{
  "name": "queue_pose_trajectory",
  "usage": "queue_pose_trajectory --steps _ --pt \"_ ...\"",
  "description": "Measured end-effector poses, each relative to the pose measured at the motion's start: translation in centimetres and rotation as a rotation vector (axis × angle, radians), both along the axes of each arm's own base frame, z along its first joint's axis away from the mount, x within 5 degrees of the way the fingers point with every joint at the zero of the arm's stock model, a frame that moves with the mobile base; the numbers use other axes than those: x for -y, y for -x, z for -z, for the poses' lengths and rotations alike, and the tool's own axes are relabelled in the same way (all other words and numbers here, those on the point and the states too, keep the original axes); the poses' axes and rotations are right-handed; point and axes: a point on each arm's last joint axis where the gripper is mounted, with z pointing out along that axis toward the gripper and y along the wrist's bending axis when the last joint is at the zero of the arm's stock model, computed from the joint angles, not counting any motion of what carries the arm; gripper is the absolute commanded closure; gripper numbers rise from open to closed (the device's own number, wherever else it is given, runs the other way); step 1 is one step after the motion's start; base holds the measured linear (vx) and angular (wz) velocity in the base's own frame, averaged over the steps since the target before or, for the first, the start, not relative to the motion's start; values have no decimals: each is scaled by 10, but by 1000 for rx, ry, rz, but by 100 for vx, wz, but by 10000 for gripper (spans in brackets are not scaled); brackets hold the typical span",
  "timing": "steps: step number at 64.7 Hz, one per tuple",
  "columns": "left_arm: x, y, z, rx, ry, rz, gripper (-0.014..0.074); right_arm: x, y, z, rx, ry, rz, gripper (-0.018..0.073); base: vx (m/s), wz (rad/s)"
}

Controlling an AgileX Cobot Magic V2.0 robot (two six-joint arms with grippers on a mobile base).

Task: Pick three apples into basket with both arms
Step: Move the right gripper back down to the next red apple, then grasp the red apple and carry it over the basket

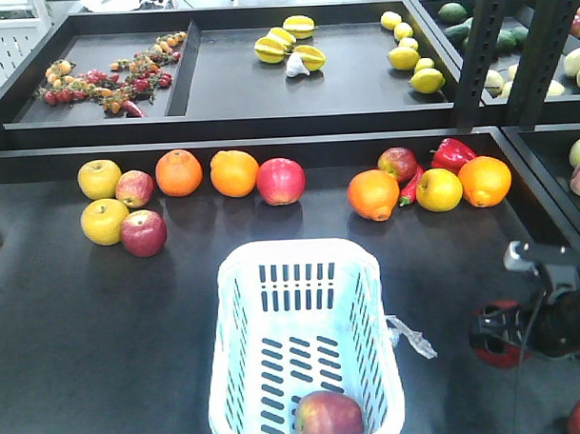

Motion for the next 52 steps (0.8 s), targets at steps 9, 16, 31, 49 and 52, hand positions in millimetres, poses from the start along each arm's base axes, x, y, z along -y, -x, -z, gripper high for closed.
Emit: queue_pose_trajectory --steps 9,16,31,49,52 --pt "0 0 0 0 0 0 6 -8 9 -29 41 -51 -59 257 0 0" --pt "0 0 0 0 0 0 6 -13 19 -51 75 -75 -103 257 0 0" --pt "0 0 0 0 0 0 6 -24 47 -93 123 -131 -198 257 0 0" --pt "0 0 0 0 0 0 6 -51 79 -128 199 -155 -372 257 0 0" --pt "0 0 0 0 0 0 6 -59 84 -132 210 -158 -417 257 0 0"
